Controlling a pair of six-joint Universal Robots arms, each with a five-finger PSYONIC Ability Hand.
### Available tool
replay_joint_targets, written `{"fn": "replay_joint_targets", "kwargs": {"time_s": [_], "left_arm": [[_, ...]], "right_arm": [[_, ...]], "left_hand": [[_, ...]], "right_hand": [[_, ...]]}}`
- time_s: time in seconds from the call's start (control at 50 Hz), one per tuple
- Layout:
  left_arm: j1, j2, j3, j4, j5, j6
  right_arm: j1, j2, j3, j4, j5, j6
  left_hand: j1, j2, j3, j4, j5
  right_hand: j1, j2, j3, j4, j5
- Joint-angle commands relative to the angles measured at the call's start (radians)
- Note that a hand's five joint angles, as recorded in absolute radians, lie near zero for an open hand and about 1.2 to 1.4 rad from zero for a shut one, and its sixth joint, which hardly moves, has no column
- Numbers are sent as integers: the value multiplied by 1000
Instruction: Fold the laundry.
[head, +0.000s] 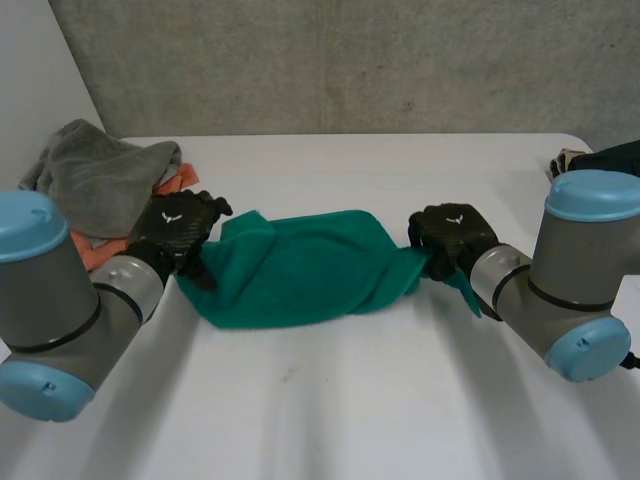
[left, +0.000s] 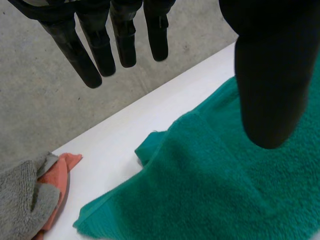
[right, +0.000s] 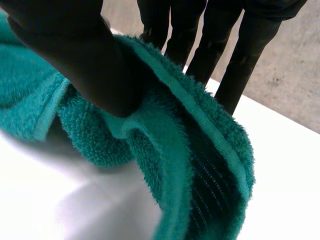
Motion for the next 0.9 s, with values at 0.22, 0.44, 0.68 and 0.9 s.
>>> {"fn": "replay_joint_targets", "kwargs": {"time_s": [0.22,0.44,0.68,0.9], "left_arm": [[60,-251,456,-406,108,-28],[30,-490,758,-659,45,-25],[-66,-600,917,-699,-48,21],[-83,-399,1100,-523,-168,-78]], "right_arm": [[159,-321,-88,101,-87,-111],[252,-424,-163,100,-116,-160],[277,-452,-197,86,-129,-174],[142,-317,-235,36,-78,-256]], "left_hand": [[-176,-177,-166,-169,-171],[-176,-177,-166,-169,-171],[1044,1043,1054,1051,1050],[1045,1045,1056,1052,1051]], "right_hand": [[284,217,208,200,244],[284,217,208,200,244],[284,217,208,200,244],[284,217,208,200,244]]}}
